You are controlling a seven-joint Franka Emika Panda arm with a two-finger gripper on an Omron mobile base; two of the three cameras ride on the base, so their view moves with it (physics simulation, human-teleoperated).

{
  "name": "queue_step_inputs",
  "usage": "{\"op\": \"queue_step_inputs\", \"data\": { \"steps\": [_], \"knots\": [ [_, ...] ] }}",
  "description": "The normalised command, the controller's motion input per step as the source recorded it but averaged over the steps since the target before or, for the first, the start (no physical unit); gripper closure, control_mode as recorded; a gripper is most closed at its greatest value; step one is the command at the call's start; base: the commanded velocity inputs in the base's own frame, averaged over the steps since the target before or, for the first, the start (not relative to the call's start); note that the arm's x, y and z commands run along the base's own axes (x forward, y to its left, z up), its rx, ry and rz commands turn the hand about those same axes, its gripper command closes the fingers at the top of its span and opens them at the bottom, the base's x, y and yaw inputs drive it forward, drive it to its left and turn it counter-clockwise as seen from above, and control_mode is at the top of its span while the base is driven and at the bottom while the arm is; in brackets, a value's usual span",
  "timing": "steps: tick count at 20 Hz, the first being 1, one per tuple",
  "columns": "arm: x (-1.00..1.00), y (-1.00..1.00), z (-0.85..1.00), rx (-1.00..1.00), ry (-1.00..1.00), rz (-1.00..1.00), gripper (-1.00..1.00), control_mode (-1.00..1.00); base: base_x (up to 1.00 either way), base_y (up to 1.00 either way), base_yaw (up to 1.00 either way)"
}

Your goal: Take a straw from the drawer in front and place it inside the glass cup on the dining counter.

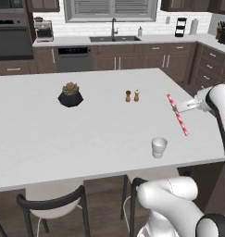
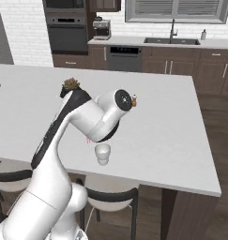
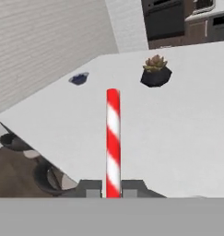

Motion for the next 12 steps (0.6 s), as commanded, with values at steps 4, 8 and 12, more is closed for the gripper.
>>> {"op": "queue_step_inputs", "data": {
  "steps": [4, 8, 12],
  "knots": [
    [0.13, -0.38, -0.11, 0.08, -0.04, 0.34, 1.00, -1.00, 0.00, 0.00, 0.00],
    [0.00, -0.03, -0.27, 0.08, -0.05, 0.32, 1.00, -1.00, 0.00, 0.00, 0.00],
    [0.00, 0.00, -0.25, 0.09, -0.13, 0.22, 1.00, -1.00, 0.00, 0.00, 0.00]
  ]
}}
